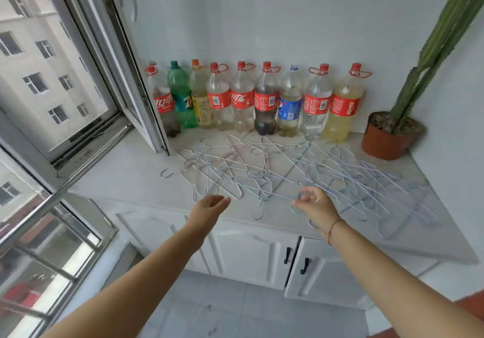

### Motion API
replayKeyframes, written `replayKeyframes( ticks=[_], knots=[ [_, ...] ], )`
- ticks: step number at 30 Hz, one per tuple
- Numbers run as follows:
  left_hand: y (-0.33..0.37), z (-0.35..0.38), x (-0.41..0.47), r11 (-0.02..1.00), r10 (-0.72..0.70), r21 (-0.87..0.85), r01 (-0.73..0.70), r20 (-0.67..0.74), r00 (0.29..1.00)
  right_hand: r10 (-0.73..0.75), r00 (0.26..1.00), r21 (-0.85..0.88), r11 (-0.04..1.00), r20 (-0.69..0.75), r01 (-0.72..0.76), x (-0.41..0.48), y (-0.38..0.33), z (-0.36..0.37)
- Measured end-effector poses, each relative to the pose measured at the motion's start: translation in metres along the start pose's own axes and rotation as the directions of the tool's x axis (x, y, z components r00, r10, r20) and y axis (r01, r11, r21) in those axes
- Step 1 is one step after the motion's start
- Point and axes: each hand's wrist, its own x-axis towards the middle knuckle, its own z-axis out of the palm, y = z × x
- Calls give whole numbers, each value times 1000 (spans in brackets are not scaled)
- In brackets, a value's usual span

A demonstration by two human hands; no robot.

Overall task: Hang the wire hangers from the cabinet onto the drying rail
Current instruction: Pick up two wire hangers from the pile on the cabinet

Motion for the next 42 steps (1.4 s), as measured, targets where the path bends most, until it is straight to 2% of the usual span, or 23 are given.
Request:
replayKeyframes(
  ticks=[9, 14, 19, 25, 29, 31, 35, 38, 42],
  knots=[
    [-2, 45, 83, 997, -53, 61, 49, 70, 996, 97, 991, -207, 972, -96, -115, 91, 33, -35],
    [2, 90, 114, 994, -107, 31, 105, 68, 992, 104, 991, -371, 920, -88, -129, 152, 53, -68],
    [8, 144, 141, 986, -167, 4, 167, 56, 984, 127, 991, -486, 864, -41, -131, 205, 69, -90],
    [14, 200, 157, 967, -245, -48, 251, 94, 965, 164, 983, -558, 825, 88, -88, 244, 80, -90],
    [19, 216, 167, 963, -268, -12, 271, 109, 957, 184, 972, -590, 805, 150, -61, 255, 87, -83],
    [24, 219, 175, 970, -243, 34, 241, 98, 965, 185, 972, -587, 807, 148, -64, 258, 90, -82],
    [33, 215, 204, 945, -144, 306, 113, 83, 986, 170, 974, -534, 843, 149, -65, 263, 93, -85],
    [39, 211, 227, 897, -83, 442, 4, 158, 984, 156, 976, -452, 889, 150, -72, 263, 87, -91],
    [38, 205, 253, 810, -68, 579, -92, 250, 966, 119, 986, -307, 948, 118, -78, 261, 72, -101]
  ],
)
